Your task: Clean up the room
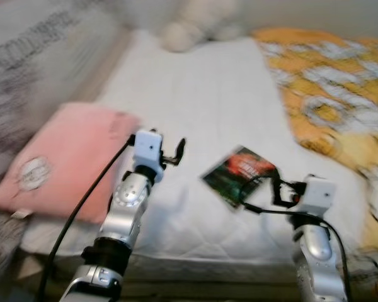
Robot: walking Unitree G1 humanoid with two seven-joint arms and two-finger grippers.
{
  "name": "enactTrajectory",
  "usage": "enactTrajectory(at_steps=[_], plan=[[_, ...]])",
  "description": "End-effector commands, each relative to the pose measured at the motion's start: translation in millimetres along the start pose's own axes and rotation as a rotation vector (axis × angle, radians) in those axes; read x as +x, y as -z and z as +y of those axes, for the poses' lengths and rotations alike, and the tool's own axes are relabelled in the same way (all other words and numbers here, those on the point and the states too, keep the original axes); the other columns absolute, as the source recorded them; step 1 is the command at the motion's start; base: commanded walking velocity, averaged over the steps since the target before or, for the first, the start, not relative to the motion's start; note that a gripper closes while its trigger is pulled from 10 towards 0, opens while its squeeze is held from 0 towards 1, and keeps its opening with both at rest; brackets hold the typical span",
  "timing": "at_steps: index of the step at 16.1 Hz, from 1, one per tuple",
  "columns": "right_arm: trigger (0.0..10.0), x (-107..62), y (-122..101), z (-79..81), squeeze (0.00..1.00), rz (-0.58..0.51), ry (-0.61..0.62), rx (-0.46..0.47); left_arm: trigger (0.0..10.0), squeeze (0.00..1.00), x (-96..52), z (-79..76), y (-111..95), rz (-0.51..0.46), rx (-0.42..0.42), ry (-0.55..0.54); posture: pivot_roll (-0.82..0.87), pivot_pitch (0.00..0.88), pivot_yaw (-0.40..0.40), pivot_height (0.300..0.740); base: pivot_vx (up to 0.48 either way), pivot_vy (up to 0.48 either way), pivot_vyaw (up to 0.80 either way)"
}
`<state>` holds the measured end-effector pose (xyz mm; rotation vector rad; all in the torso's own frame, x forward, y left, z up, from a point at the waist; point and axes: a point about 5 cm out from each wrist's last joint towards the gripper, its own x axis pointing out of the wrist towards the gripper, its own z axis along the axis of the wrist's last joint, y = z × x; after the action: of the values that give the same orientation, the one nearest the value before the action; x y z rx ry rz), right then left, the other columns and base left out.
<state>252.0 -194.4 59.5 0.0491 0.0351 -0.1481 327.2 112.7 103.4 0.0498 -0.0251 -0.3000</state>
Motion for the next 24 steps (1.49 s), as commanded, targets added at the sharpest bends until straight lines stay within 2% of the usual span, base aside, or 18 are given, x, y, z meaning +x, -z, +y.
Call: enactTrajectory(at_steps=[1, 3, 5, 9, 10, 11, 12, 14, 16, 17, 20, 22, 23, 24], plan=[[10.0, 4.2, -1, 3.4, 0.0, -0.003, -0.019, -0.007, 10.0, 0.0, 2.2, -0.1, 1, 0.008, 0.004, 0.002, -0.01, 0.0, 0.029, 0.736, 0.0, 0.0, 0.0], [10.0, 7.3, -4, 7.4, 0.0, -0.015, -0.035, -0.019, 10.0, 0.0, 3.1, 0.8, 5, 0.03, 0.007, 0.001, -0.02, 0.0, 0.028, 0.736, 0.356, 0.322, 0.0], [10.0, 10.0, -4, 15.2, 0.0, -0.013, -0.065, -0.032, 10.0, 0.0, 8.6, -5.6, 8, 0.049, 0.038, 0.046, -0.02, 0.0, 0.021, 0.736, 0.42, 0.0, 0.0], [10.0, 2.4, 5, 18.7, 0.0, 0.024, -0.086, -0.019, 10.0, 0.0, 24.4, -16.1, 9, 0.102, 0.08, 0.104, -0.03, 0.0, 0.017, 0.736, 0.431, 0.0, -0.73], [10.0, -1.1, 7, 15.6, 0.0, 0.036, -0.077, -0.011, 10.0, 0.0, 31.7, -14.6, 9, 0.15, -0.03, 0.083, -0.03, 0.0, 0.016, 0.736, 0.458, 0.0, -0.73], [10.0, -3.0, 8, 14.9, 0.0, 0.038, -0.078, -0.007, 10.0, 0.0, 33.5, -14.1, 10, 0.167, -0.086, 0.074, -0.04, 0.0, 0.015, 0.736, 0.458, 0.0, -0.73], [10.0, -6.0, 10, 14.8, 0.0, 0.048, -0.082, -0.012, 10.0, 0.0, 36.6, -13.7, 9, 0.183, -0.11, 0.073, -0.05, 0.0, 0.016, 0.736, 0.0, 0.0, 0.0], [10.0, -14.8, 14, 12.9, 0.0, 0.069, -0.076, -0.021, 10.0, 0.0, 40.9, -14.0, 10, 0.219, -0.058, 0.08, -0.07, 0.0, 0.018, 0.736, 0.0, 0.0, 0.0], [10.0, -29.0, 18, 8.6, 0.0, 0.089, -0.069, -0.035, 10.0, 0.0, 40.8, -20.0, 17, 0.275, 0.029, 0.085, -0.11, 0.0, 0.024, 0.736, 0.0, 0.0, 0.0], [10.0, -42.1, 18, 4.4, 0.0, 0.099, -0.064, -0.053, 10.0, 0.0, 40.0, -26.0, 22, 0.292, 0.078, 0.08, -0.17, 0.008, 0.026, 0.736, 0.0, 0.0, 0.0], [10.0, -75.3, 9, -1.9, 0.0, 0.1, -0.043, -0.055, 10.0, 0.0, 33.1, -29.3, 33, 0.316, 0.033, 0.062, -0.23, 0.1, 0.016, 0.736, 0.0, 0.0, 0.0], [10.0, -89.9, 8, -1.4, 0.0, 0.115, -0.058, -0.036, 10.0, 0.0, 29.2, -27.8, 39, 0.328, 0.088, 0.048, -0.24, 0.14, 0.007, 0.736, 0.0, 0.0, 0.0], [10.0, -99.9, 9, -0.6, 0.0, 0.138, -0.077, -0.043, 10.0, 0.0, 28.7, -22.2, 39, 0.333, 0.12, 0.007, -0.25, 0.166, -0.001, 0.736, 0.0, 0.0, 0.0], [10.0, -106.4, 10, 0.0, 0.0, 0.153, -0.09, -0.052, 10.0, 0.0, 28.4, -18.7, 40, 0.335, 0.122, -0.016, -0.25, 0.165, -0.003, 0.736, 0.0, 0.0, 0.0]])
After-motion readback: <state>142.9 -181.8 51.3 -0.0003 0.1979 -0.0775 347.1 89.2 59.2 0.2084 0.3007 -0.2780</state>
